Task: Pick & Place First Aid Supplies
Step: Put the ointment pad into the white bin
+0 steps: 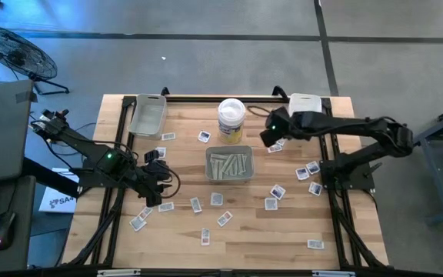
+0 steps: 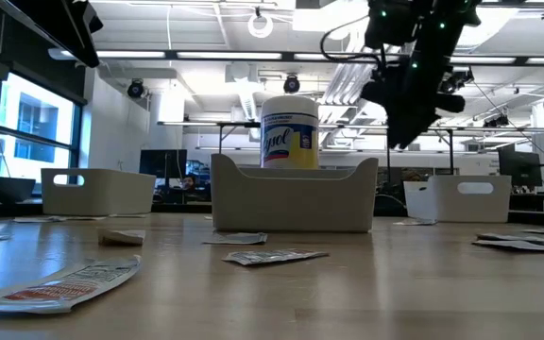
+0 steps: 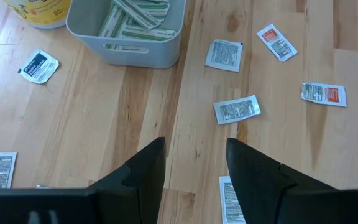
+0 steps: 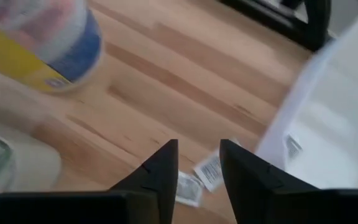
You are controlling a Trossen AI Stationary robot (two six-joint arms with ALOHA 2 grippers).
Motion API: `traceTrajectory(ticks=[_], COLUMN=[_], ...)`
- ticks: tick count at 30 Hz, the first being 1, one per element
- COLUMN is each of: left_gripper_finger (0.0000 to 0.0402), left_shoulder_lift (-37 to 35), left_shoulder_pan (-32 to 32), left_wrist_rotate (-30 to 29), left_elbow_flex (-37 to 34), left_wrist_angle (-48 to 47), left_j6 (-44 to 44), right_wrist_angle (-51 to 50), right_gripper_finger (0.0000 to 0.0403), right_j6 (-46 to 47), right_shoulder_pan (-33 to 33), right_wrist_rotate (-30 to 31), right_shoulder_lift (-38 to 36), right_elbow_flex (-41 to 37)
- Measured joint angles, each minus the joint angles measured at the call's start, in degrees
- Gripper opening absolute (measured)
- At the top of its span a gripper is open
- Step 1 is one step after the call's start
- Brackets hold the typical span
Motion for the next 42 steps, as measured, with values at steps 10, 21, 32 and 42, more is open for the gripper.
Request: traceTrajectory(ticks=[10,21,32,42], left_gripper_finger=[0.0166,0.0166,0.0166,0.0166], left_shoulder_lift=[0.0,0.0,0.0,0.0], left_shoulder_pan=[0.0,0.0,0.0,0.0], left_wrist_rotate=[0.0,0.0,0.0,0.0], left_elbow_flex=[0.0,0.0,0.0,0.0], left_wrist_angle=[0.0,0.0,0.0,0.0], left_j6=[0.0,0.0,0.0,0.0], right_wrist_angle=[4.4,4.9,-6.3,-9.4], right_gripper_finger=[0.0090,0.0089,0.0088,0.0079], right_j6=[5.2,5.7,2.9,0.7], right_shoulder_pan=[1.3,-2.7,-4.5,-1.2], right_wrist_rotate=[0.9,-8.2,-11.6,-10.0], right_shoulder_lift=[7.0,14.4,14.0,9.6], right_elbow_flex=[0.0,0.0,0.0,0.0])
